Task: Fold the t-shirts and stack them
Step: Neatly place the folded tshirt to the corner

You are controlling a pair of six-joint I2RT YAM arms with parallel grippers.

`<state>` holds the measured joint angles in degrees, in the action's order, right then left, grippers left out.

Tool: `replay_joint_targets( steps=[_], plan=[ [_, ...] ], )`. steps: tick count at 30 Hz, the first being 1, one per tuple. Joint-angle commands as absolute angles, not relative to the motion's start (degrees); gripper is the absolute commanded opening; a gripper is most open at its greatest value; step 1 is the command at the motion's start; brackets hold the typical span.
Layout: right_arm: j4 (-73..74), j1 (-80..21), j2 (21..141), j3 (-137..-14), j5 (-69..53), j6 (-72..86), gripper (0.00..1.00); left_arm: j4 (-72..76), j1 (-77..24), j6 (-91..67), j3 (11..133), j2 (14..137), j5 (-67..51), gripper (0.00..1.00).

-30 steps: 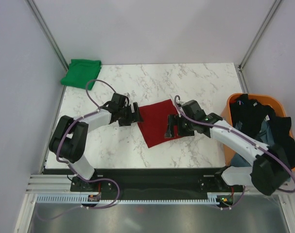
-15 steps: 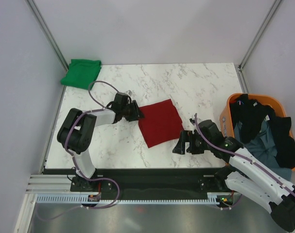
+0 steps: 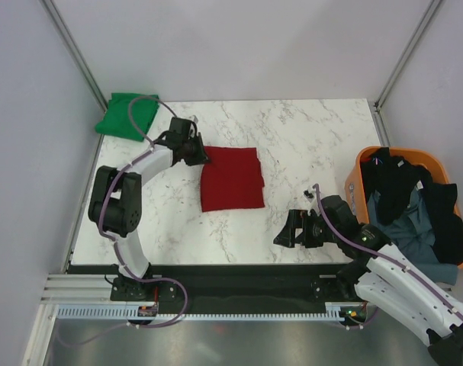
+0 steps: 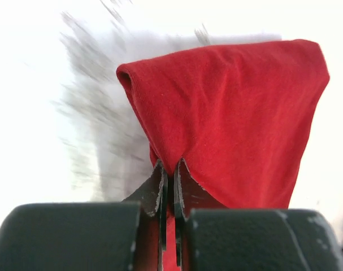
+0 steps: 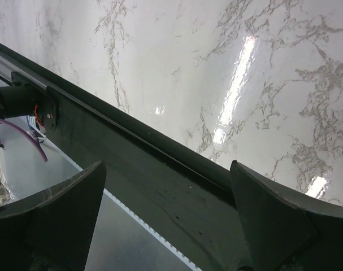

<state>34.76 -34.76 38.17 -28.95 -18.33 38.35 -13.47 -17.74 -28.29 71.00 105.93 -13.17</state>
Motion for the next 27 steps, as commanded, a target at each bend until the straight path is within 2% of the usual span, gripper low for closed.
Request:
replay_joint_targets(
  steps=[1,6,10,17,22,27],
  plan=[
    [34.11,-34.98,38.05,-30.76,-19.68,38.41,0.98,-21.00,-13.99,-18.04,77.60,105.20,-6.68,0.02],
    [32.00,-35.07,38.14,-30.32,-21.53,38.32,0.98,-31.09,-7.57,-13.02,92.15,109.42,-3.16,0.02],
    [29.98,-34.98,38.32,-28.66,-22.15,37.88,0.98,-31.46,-2.38,-7.74,99.30,112.41,-0.63,0.02],
    [26.11,-34.98,39.55,-27.42,-24.52,37.79,0.98,-31.11,1.65,0.00,112.48,121.63,13.08,0.02],
    [24.61,-34.98,40.87,-27.33,-25.48,36.21,0.98,-26.91,2.37,10.27,117.68,126.65,16.87,0.02],
    [22.59,-34.98,42.62,-26.19,-26.28,34.81,0.98,-19.71,5.79,11.51,114.36,125.25,21.44,0.02]
  ],
)
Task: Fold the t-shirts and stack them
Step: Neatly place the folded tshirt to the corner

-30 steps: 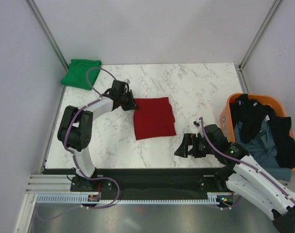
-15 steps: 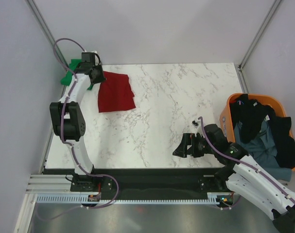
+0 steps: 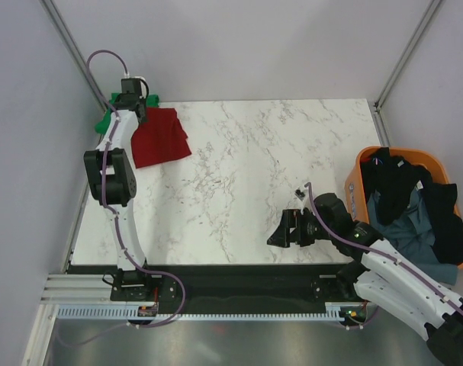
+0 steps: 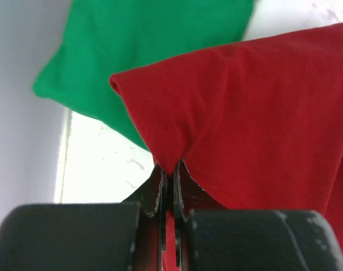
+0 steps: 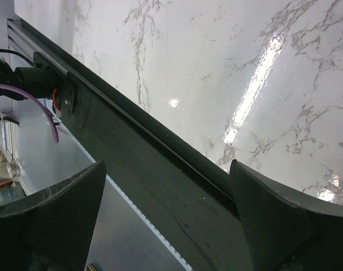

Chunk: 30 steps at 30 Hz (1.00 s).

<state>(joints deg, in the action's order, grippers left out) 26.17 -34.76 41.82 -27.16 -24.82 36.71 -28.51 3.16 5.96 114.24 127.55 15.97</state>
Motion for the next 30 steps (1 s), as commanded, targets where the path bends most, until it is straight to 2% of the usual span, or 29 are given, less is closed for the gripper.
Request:
replay_joint_targets(
  steps=[1,12,15,30],
  plan=[
    [22.15,-34.98,42.97,-25.93,-26.71,34.54,0.98,-18.12,6.06,11.86,113.21,124.55,21.71,0.02],
    [13.98,-34.98,50.01,-23.29,-29.70,33.14,0.98,-5.82,6.24,20.21,118.30,127.70,26.98,0.02],
    [12.84,-34.89,50.97,-22.77,-29.71,33.31,0.98,-5.37,6.24,22.32,122.77,130.07,27.95,0.02],
    [8.62,-34.98,54.93,-20.66,-29.44,33.49,0.98,-3.60,6.50,18.63,128.67,134.12,27.25,0.02]
  ],
)
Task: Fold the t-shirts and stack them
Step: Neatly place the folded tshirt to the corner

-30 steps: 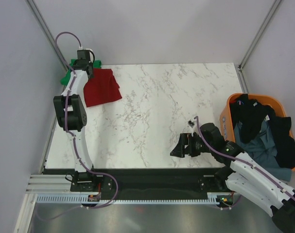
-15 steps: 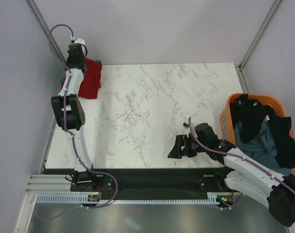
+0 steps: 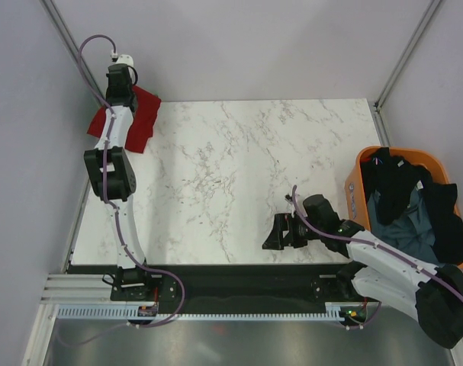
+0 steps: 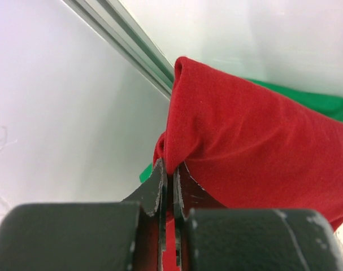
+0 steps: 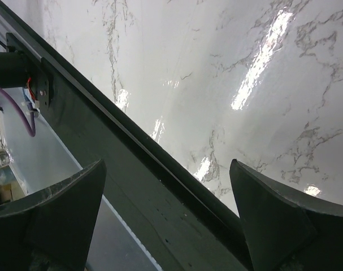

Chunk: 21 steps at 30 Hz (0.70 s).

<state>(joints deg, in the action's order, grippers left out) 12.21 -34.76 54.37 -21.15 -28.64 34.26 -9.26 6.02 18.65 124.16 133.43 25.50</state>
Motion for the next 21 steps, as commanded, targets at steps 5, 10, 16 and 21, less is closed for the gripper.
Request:
replay_joint_targets(
  steps=[5,10,16,21],
  plan=[
    [6.77,-34.98,57.56,-20.21,-29.18,34.01,0.98,-2.99,6.94,15.83,131.83,136.14,26.45,0.02],
    [3.43,-34.89,60.55,-20.13,-29.18,35.06,0.98,-1.68,7.82,12.75,134.64,139.74,26.54,0.02],
    [0.44,-34.89,65.65,-19.16,-28.83,36.04,0.98,1.67,9.14,10.11,139.03,144.57,24.37,0.02],
    [-4.13,-34.98,69.96,-18.72,-28.21,38.67,0.98,6.85,10.02,7.21,142.72,151.07,26.79,0.45]
  ],
)
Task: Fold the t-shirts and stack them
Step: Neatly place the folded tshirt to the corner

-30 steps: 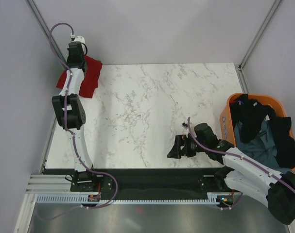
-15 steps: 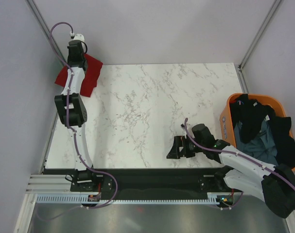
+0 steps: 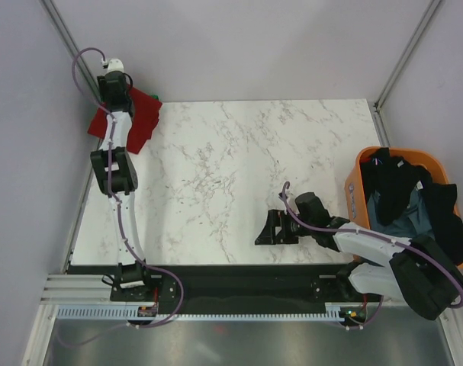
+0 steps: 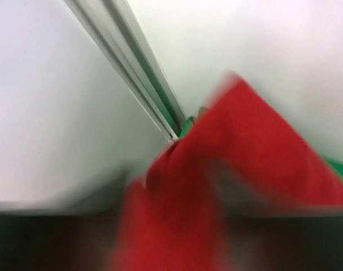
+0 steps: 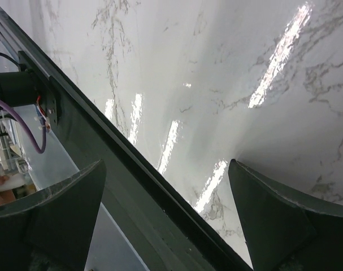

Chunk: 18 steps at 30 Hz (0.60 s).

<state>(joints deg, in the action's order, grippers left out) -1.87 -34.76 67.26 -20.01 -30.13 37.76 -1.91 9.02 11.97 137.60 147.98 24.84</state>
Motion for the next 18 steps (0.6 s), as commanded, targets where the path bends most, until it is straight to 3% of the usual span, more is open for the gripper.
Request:
replay_joint_targets(
  steps=[1,2,6,18],
  plan=[
    [-4.48,-35.07,70.57,-18.72,-28.39,39.19,0.98,6.68,10.28,6.25,144.21,151.87,29.59,0.90],
    [-4.66,-35.07,70.40,-18.72,-28.39,40.24,0.98,6.33,10.46,4.24,144.49,152.40,31.19,0.99],
    [-2.13,-36.03,66.11,-19.51,-26.47,42.36,0.98,0.36,11.42,-1.65,141.17,148.91,35.50,1.00],
    [25.11,-41.40,41.94,-26.80,-16.70,43.94,0.98,-5.71,11.51,-11.24,111.46,124.46,31.39,1.00]
  ],
)
